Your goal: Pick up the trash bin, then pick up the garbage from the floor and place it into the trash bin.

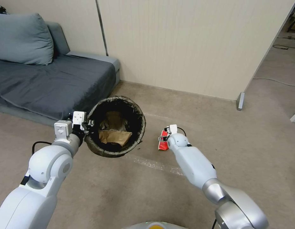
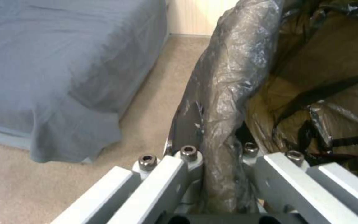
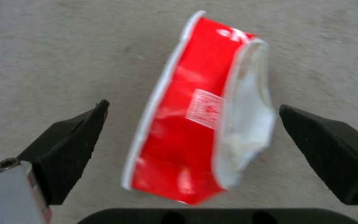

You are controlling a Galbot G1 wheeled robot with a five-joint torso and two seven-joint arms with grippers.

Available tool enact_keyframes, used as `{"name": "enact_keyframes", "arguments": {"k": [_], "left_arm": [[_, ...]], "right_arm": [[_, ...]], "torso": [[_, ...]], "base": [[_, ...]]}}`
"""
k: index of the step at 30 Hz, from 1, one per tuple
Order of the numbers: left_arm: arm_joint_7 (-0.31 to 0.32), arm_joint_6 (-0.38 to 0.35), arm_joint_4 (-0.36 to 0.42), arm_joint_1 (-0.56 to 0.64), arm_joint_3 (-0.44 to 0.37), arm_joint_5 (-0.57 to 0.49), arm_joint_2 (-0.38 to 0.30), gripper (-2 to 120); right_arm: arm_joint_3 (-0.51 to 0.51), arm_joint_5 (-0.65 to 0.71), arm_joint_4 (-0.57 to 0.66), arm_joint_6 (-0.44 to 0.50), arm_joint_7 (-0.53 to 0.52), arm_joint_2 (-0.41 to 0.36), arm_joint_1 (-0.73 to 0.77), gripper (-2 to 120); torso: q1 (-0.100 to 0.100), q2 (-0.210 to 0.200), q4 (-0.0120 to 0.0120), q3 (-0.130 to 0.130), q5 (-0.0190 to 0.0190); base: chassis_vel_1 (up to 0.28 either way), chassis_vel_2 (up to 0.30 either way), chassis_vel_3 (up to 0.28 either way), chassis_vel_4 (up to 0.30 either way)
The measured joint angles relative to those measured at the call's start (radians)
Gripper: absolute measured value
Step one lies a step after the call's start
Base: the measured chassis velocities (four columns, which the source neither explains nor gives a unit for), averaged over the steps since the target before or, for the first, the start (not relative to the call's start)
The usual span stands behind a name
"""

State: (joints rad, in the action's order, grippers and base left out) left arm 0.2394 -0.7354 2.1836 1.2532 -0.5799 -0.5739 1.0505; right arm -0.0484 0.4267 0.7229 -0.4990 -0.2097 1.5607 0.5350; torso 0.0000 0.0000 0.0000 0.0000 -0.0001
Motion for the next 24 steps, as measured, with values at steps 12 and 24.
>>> {"name": "enact_keyframes", "arguments": {"k": [12, 24], "left_arm": [[-0.006, 0.000, -0.003, 0.005, 0.014, 0.012, 0.010, 1], [-0.007, 0.000, -0.005, 0.003, 0.018, 0.017, 0.016, 1]], "right_arm": [[-0.010, -0.005, -0.081, 0.006, 0.018, 0.028, -0.052, 100], [-0.040, -0.044, -0.141, 0.017, 0.029, 0.011, -0.073, 100]], "torso": [[0.000, 0.000, 0.0000, 0.000, 0.0001], [0.000, 0.000, -0.0003, 0.000, 0.0001]], "base": [[0.000, 0.000, 0.000, 0.000], [0.000, 0.000, 0.000, 0.000]]}}
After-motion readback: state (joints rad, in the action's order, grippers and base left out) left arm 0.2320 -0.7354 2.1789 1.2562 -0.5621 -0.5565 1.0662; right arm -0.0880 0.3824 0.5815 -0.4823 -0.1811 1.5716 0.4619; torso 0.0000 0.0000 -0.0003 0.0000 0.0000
